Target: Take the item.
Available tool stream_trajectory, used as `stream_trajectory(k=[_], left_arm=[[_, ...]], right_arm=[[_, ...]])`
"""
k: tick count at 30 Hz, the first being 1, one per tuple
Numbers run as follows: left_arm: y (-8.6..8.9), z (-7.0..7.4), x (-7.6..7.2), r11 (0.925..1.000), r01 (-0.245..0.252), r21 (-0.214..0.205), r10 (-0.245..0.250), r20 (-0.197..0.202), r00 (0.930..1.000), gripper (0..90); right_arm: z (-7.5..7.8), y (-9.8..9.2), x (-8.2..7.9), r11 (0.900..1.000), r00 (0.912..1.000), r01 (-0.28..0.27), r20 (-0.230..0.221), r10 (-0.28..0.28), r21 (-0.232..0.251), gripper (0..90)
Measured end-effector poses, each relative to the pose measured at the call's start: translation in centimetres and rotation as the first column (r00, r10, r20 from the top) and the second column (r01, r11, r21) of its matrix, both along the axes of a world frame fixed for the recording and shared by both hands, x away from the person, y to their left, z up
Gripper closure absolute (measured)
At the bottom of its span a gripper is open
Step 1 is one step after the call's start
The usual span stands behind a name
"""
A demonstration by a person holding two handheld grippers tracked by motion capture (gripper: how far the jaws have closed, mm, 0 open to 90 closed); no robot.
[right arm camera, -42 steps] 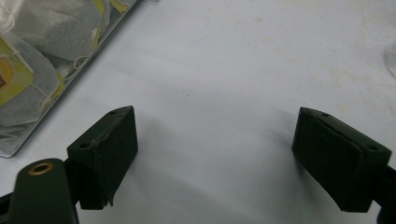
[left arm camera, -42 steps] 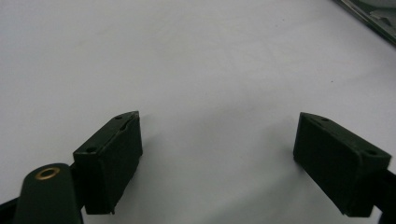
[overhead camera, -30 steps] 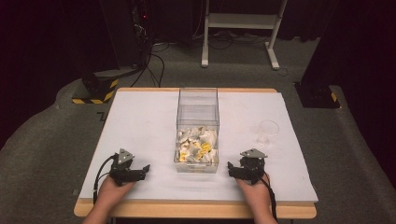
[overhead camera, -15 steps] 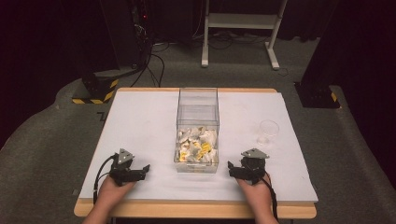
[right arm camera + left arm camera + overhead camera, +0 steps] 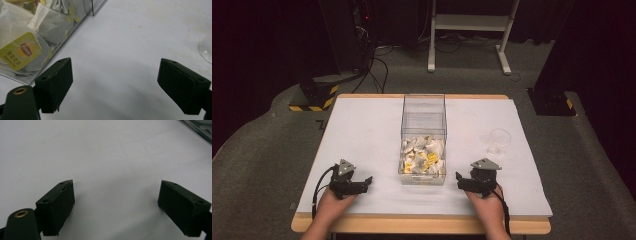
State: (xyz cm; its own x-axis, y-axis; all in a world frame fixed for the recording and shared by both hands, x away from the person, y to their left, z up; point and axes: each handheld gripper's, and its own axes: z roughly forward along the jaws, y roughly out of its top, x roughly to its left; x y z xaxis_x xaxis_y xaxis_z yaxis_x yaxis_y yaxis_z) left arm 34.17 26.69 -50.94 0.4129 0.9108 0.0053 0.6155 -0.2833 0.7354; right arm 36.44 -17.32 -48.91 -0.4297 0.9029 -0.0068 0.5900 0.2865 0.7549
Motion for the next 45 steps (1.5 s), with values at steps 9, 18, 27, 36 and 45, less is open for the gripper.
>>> stream_trajectory(k=[9, 18, 27, 36, 45], left_arm=[[0.0, 0.0, 0.1, 0.9998, -0.017, 0.006, 0.017, -0.005, 0.9998, 10.3], [0.0, 0.0, 0.1, 0.9996, -0.028, 0.007, 0.028, -0.009, 0.9996, 8.4], [0.0, 0.0, 0.1, 0.9996, -0.027, 0.008, 0.027, -0.008, 0.9996, 8.4], [0.0, 0.0, 0.1, 0.9996, -0.026, 0.01, 0.026, -0.007, 0.9996, 8.5], [0.0, 0.0, 0.1, 0.9996, -0.025, 0.011, 0.025, -0.006, 0.9997, 8.8]], right_arm=[[0.4, 0.0, -0.2, 0.9999, 0.9998, -0.012, 0.018, 0.012, 0.003, 13.0], [0.9, 0.2, -0.4, 0.9995, 0.9989, -0.026, 0.039, 0.025, 0.016, 13.0], [1.4, 0.6, -0.7, 0.9986, 0.9975, -0.044, 0.056, 0.042, 0.03, 13.3], [2.3, 1.1, -0.9, 0.9965, 0.9951, -0.069, 0.074, 0.066, 0.046, 14.0], [3.1, 1.0, -0.8, 0.9956, 0.9925, -0.075, 0.101, 0.069, 0.056, 14.3]])
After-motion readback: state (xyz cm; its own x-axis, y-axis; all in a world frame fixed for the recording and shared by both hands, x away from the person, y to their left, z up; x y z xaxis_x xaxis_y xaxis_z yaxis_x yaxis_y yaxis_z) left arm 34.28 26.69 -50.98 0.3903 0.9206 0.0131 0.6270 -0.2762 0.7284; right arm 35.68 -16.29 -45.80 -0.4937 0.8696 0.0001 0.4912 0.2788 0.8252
